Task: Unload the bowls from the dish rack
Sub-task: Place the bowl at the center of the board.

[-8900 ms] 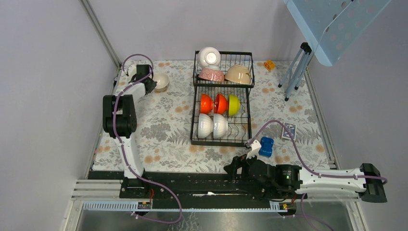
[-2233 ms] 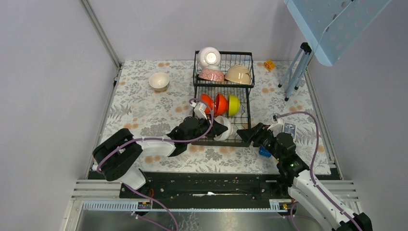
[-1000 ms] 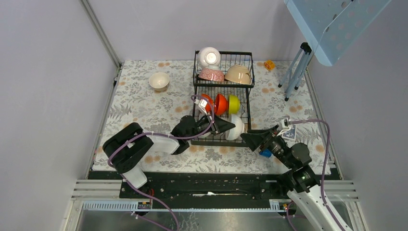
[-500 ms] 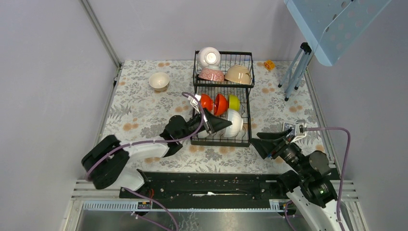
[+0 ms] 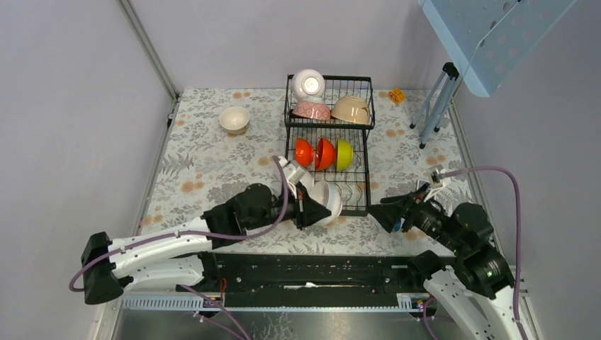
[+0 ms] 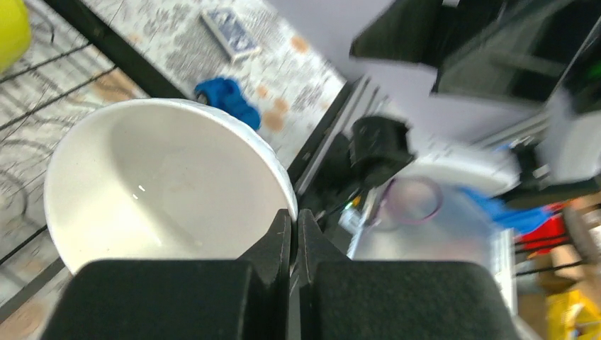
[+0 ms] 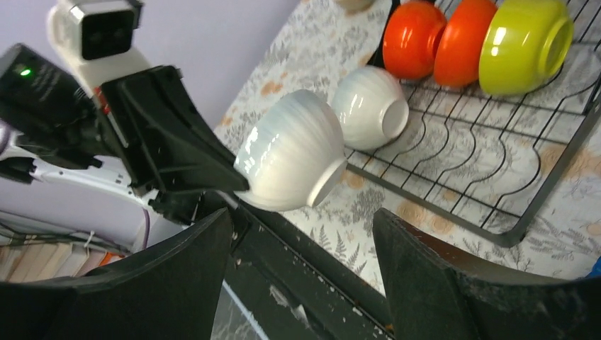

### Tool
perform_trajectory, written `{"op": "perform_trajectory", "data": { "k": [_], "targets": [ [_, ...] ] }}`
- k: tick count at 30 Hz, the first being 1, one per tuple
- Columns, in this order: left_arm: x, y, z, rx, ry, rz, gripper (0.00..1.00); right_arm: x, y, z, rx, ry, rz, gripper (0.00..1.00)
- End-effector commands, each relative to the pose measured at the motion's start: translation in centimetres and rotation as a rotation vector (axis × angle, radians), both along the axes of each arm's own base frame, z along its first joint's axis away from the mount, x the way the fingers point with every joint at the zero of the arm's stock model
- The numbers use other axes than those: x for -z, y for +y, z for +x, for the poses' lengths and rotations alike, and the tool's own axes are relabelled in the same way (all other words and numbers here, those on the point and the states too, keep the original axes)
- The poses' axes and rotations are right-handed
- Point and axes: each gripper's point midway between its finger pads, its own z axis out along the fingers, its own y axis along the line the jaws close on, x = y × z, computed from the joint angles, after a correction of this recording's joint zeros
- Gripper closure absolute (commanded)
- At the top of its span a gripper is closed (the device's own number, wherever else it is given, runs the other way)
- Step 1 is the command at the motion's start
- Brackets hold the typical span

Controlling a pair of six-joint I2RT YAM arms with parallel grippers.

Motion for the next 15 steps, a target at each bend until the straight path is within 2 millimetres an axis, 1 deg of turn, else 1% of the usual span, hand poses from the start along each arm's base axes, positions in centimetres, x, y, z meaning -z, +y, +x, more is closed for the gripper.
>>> {"op": "perform_trajectory", "data": {
  "k": [1,4,5,7,10,15],
  "targets": [
    [2.3,1.7,-0.7,-0.051,-0.191,0.272,1.0,0.7,1.1,-0.3,-0.086,0.08,-0.066,0.21],
    [3.2,1.8,-3.0,-0.024,-0.287,0.365,1.0,0.9,0.9,0.4,-0.066,0.089,-0.104,0.21],
    [3.5,1.8,-4.2,-0.001,-0.323,0.39,1.0,1.0,0.9,0.7,-0.061,0.096,-0.119,0.21],
    [4.4,1.9,-5.3,0.021,-0.372,0.451,1.0,1.5,1.0,1.0,-0.071,0.125,-0.149,0.21],
    [5.7,2.4,-5.9,0.012,-0.433,0.539,1.0,2.7,1.1,1.4,-0.085,0.174,-0.207,0.22],
    [7.7,2.9,-7.2,0.066,-0.508,0.64,1.0,4.3,1.1,2.0,-0.105,0.228,-0.293,0.23]
  ]
}}
